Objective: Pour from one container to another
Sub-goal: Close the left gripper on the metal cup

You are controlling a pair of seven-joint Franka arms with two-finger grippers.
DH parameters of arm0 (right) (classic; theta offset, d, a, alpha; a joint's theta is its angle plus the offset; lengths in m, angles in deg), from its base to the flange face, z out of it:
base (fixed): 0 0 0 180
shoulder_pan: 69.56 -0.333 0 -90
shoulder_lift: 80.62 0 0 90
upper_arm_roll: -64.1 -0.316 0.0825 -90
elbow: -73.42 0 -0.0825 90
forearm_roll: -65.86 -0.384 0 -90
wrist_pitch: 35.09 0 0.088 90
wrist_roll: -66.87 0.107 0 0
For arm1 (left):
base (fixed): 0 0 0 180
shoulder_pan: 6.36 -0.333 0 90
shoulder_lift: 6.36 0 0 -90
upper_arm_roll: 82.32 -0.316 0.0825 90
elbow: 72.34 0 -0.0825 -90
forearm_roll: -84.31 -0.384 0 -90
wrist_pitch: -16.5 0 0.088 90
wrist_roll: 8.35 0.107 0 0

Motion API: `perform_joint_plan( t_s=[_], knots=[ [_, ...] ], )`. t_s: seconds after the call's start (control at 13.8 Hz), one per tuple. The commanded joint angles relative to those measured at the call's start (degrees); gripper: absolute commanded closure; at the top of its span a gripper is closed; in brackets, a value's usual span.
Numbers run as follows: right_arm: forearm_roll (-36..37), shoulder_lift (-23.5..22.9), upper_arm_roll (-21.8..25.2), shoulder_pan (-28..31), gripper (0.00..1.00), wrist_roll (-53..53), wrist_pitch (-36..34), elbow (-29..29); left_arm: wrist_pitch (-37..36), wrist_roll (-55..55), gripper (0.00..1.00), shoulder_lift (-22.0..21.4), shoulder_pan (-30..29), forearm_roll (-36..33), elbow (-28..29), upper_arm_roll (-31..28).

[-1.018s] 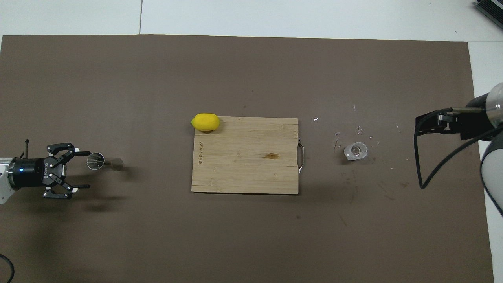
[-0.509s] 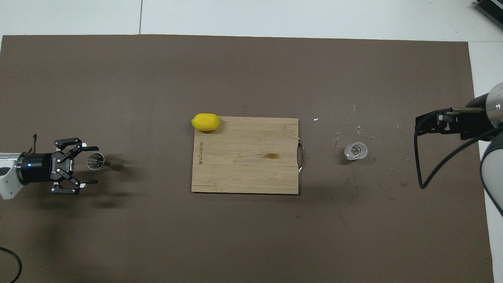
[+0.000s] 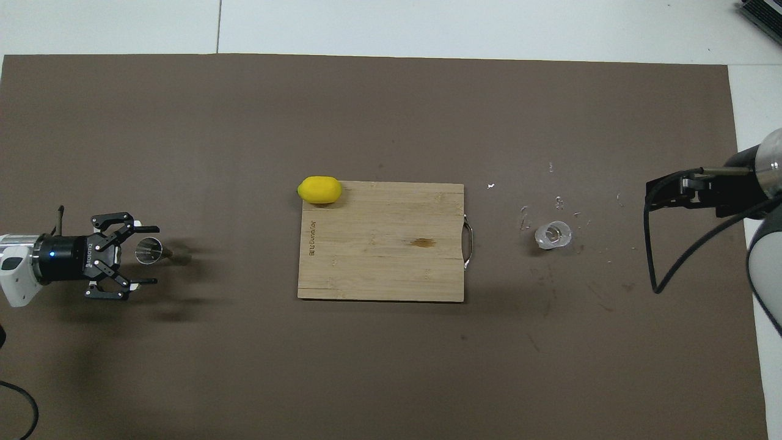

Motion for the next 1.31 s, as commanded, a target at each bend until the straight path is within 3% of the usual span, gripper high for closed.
perform_joint_plan(
  t_s=[0.0, 0.22, 0.51, 0.65, 0.94, 1.24],
  knots=[
    [0.57, 0.40, -0.52, 0.71, 0.00, 0.78, -0.80, -0.07, 0.68, 1.13, 0.00, -0.91, 0.62, 1.18, 1.01, -0.61],
    [0.57, 0.40, -0.52, 0.71, 0.00, 0.78, -0.71, -0.07, 0.94, 1.22, 0.05, -0.83, 0.62, 1.18, 0.92, -0.70],
    [0.57, 0.40, -0.52, 0.71, 0.00, 0.78, -0.71, -0.15, 1.99, 2.89, 0.24, -0.83, 0.62, 1.18, 0.66, -0.61],
    [0.48, 0.40, -0.52, 0.62, 0.00, 0.78, -0.71, -0.15, 2.09, 2.89, 0.36, -0.74, 0.62, 1.18, 0.57, -0.61],
    [0.57, 0.40, -0.52, 0.71, 0.00, 0.78, -0.80, -0.07, 2.00, 2.89, 0.73, -0.74, 0.44, 1.18, 0.39, -0.61],
    [0.57, 0.40, -0.52, 0.71, 0.00, 0.78, -0.80, -0.07, 1.65, 2.71, 0.77, -0.56, 0.53, 1.18, -0.83, -0.61]
  ],
)
